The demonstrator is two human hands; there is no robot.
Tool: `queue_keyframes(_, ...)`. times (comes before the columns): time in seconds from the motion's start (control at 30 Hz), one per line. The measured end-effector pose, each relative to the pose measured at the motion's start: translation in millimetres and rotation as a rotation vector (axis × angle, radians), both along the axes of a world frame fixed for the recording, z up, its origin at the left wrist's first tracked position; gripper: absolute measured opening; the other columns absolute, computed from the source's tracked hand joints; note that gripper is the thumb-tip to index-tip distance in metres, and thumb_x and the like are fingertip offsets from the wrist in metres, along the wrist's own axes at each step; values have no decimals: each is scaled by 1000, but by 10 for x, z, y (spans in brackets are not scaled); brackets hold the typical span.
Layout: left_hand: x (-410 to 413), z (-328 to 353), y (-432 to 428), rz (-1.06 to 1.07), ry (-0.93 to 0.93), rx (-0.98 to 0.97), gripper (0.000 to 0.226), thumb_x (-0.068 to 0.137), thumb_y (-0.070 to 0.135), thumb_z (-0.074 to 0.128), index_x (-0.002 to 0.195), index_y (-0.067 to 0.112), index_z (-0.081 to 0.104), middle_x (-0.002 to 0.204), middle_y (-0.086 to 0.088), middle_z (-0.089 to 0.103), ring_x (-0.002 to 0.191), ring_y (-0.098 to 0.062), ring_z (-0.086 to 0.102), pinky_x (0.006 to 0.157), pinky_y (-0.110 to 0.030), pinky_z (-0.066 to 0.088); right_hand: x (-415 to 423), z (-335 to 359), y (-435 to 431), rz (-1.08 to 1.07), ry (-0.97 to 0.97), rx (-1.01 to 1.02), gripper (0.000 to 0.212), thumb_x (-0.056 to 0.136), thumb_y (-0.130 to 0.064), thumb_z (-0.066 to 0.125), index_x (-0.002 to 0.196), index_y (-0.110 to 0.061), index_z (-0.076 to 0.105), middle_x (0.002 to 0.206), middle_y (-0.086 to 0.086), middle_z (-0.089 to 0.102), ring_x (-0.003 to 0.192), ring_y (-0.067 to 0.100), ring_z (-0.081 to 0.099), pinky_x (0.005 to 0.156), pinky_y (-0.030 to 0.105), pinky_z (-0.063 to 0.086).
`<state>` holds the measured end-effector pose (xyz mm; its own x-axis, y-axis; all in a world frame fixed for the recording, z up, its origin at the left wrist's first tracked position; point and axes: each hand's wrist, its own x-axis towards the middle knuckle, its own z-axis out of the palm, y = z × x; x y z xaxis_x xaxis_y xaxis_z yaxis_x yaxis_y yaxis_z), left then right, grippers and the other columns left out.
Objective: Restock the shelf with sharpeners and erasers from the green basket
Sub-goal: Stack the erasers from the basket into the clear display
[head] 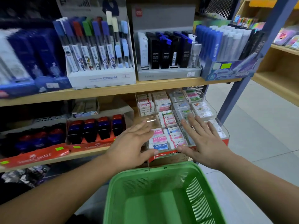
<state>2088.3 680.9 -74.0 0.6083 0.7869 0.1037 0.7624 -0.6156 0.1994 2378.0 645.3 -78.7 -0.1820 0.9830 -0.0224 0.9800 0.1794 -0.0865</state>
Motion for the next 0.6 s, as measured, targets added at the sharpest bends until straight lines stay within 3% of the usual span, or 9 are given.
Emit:
queue_keyframes(0.13, 24, -17, -3, -3, -18, 5, 81, 92, 76, 46, 156, 26, 43, 164, 4, 35, 158, -13, 14, 129, -40, 22, -15, -6, 4, -2, 6, -5, 111, 74, -96, 2, 161, -34, -23, 166, -10, -35, 152, 10, -35, 125, 40, -18)
queue_keyframes(0.37, 47, 3, -28, -2, 23, 60, 77, 92, 73, 45, 154, 27, 45, 163, 4, 37, 157, -14, 19, 129, -40, 14, 31, -8, 21, -17, 98, 0, 123, 68, -101, 14, 164, -30, -13, 168, -10, -26, 156, 11, -25, 127, 37, -12)
queue_keyframes(0.47, 109, 62, -18, -11, 8, 86, 79, 90, 73, 48, 156, 30, 43, 165, 3, 35, 155, -17, 26, 129, -42, 12, 112, 100, -3, -40, 159, 44, 128, 67, -103, 34, 166, -29, -2, 174, -7, -5, 160, 14, -6, 128, 35, -1)
queue_keyframes(0.6, 357, 117, 17, -22, -23, 39, 84, 87, 74, 48, 157, 28, 41, 164, 1, 37, 152, -21, 31, 127, -44, 24, 322, 239, -186, -215, 221, 205, 114, 72, -74, 76, 163, -23, 31, 166, -3, 36, 151, 19, 33, 121, 35, 29)
